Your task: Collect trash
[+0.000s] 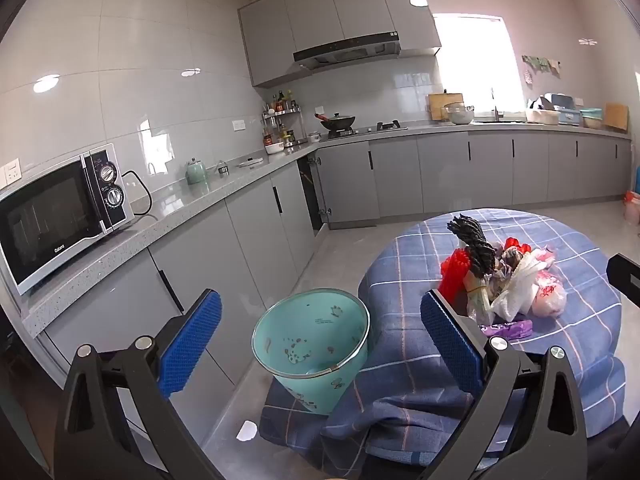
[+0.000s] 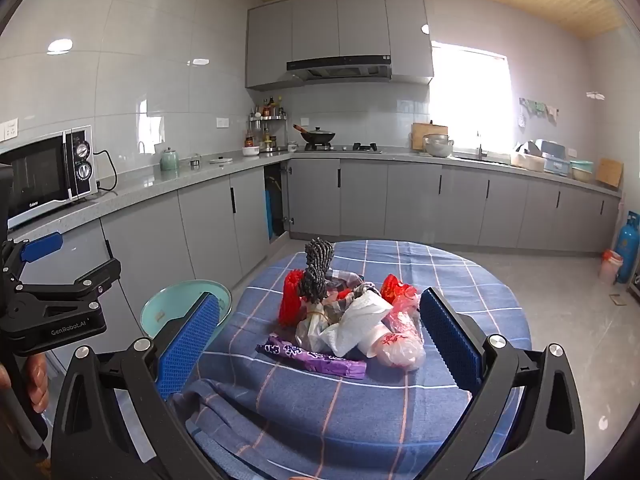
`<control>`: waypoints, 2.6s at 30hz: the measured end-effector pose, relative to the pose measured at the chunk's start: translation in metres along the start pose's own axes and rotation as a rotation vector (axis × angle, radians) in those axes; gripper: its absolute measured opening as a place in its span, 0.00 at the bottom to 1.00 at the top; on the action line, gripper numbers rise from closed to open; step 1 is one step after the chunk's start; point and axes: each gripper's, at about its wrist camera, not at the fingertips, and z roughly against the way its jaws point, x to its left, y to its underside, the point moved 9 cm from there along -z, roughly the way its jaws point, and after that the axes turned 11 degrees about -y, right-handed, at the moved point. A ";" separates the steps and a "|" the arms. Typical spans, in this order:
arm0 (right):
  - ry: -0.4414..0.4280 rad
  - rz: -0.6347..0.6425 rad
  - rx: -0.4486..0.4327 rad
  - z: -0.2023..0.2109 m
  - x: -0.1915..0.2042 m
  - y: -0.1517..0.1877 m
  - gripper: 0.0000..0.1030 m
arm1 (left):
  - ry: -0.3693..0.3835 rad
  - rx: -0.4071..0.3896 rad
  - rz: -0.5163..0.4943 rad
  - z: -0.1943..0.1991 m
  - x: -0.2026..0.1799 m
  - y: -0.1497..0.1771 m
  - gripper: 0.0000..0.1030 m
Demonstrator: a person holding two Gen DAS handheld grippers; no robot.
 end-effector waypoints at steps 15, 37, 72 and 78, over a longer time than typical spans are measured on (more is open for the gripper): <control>0.005 -0.002 -0.002 0.001 -0.003 -0.002 0.96 | -0.004 -0.005 -0.002 0.001 0.000 -0.001 0.95; 0.010 -0.008 -0.009 0.000 -0.006 -0.001 0.96 | -0.006 -0.011 0.003 0.002 0.003 -0.003 0.95; 0.009 -0.009 -0.015 0.002 -0.006 -0.002 0.96 | -0.008 -0.017 0.003 0.001 0.006 -0.003 0.95; 0.011 -0.008 -0.014 0.002 -0.006 -0.002 0.96 | -0.009 -0.018 0.002 0.001 0.006 -0.003 0.95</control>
